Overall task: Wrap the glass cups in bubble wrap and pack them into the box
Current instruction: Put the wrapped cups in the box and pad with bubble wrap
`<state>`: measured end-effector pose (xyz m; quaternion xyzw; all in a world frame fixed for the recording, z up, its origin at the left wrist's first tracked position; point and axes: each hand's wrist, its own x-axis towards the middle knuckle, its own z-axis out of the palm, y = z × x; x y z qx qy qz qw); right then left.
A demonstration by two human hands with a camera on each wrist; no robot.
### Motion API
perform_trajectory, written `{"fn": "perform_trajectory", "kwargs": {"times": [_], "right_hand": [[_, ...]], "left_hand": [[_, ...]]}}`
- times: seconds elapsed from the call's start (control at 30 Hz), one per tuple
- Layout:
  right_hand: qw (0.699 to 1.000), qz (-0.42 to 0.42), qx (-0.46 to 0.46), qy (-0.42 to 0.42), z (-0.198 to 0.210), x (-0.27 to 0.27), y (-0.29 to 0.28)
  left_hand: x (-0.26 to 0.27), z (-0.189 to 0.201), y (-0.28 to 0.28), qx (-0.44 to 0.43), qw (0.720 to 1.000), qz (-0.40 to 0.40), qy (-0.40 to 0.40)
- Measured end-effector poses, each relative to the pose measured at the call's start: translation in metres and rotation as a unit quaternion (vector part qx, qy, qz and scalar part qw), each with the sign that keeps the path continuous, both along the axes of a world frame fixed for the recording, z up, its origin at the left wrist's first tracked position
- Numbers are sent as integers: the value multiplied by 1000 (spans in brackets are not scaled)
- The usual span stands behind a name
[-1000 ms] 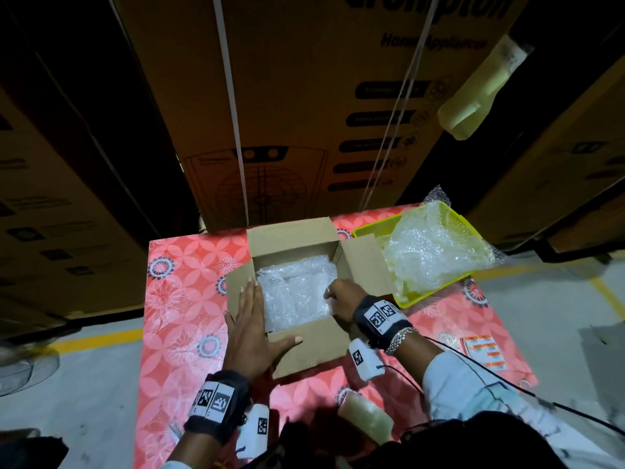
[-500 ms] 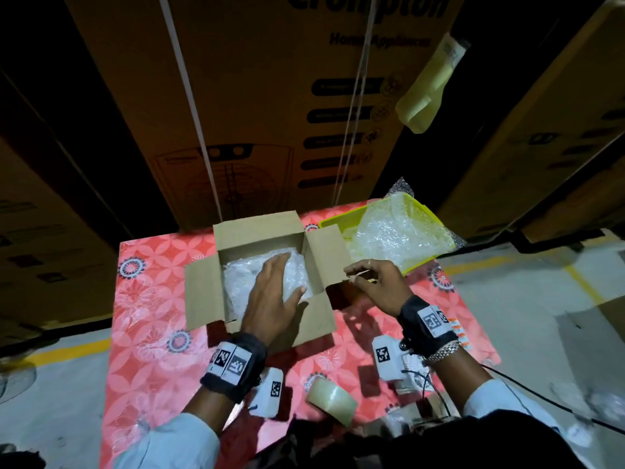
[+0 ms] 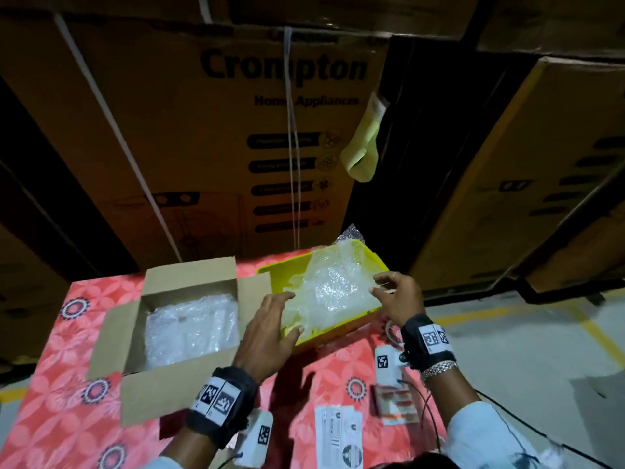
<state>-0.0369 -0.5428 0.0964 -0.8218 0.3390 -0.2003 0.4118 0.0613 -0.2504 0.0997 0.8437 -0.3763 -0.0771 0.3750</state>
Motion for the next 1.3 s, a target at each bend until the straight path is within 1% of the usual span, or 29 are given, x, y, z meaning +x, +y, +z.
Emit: {"fn": "perform_trajectory", "kwargs": {"times": [0.07, 0.1, 0.17, 0.2, 0.23, 0.3, 0.37, 0.4, 0.47, 0.53, 0.6, 0.67, 0.73, 0.8, 0.87, 0.93, 1.0, 1.03, 1.1, 1.17, 1.23, 1.27, 1.3], "right_hand": [[997, -16, -53, 56, -10, 6, -32], [991, -21, -77, 103, -15, 10, -45], [974, -13, -113, 195, -21, 15, -59], [967, 0, -114, 227, -23, 17, -62], [964, 12, -106, 244, -23, 18, -63], [965, 16, -95, 246, -26, 21, -64], [971, 0, -102, 217, -27, 22, -65], [976, -4, -104, 189, -24, 23, -65], [991, 12, -78, 112, -15, 22, -64], [998, 38, -29, 28, -5, 21, -62], [996, 47, 60, -48, 7, 20, -61], [984, 18, 153, -93, 14, 19, -64], [968, -20, 222, -119, 19, 15, -67], [956, -30, 256, -141, 28, 11, -66], [940, -19, 302, -159, 33, 9, -67], [909, -14, 375, -178, 40, 7, -70], [858, -4, 466, -214, 46, 9, -73], [833, -4, 505, -226, 51, 9, -73], [801, 15, 547, -242, 59, 12, -74], [790, 30, 563, -241, 70, 15, -67], [778, 14, 584, -233, 74, 18, -63], [772, 6, 592, -234, 73, 20, -63], [763, 11, 602, -234, 75, 21, -61]], "left_hand": [[-6, 2, -15, 10, 1000, 23, 0], [-9, 3, -23, 13, 999, 36, 3], [-17, 7, -38, 21, 998, 64, 14], [-19, 8, -45, 25, 997, 73, 15], [-22, 9, -52, 28, 996, 79, 14], [-25, 8, -66, 38, 996, 77, 9], [-26, 3, -77, 47, 997, 56, 10], [-25, -1, -83, 51, 998, 41, 13], [-21, -13, -92, 63, 998, 6, 19], [-17, -26, -102, 95, 995, -6, 33], [-10, -38, -111, 149, 987, 3, 57], [-5, -50, -115, 222, 972, 13, 80], [-2, -59, -115, 276, 956, 23, 99], [0, -64, -113, 303, 946, 34, 111], [1, -63, -110, 322, 938, 37, 121], [1, -63, -109, 335, 932, 34, 136], [1, -64, -108, 347, 925, 32, 150], [0, -63, -108, 345, 925, 37, 156], [-1, -59, -106, 323, 934, 54, 143], [-4, -52, -106, 267, 951, 84, 128], [-8, -41, -109, 163, 967, 113, 159], [-9, -36, -111, 96, 967, 128, 196], [-11, -29, -113, 17, 955, 149, 255]]}}
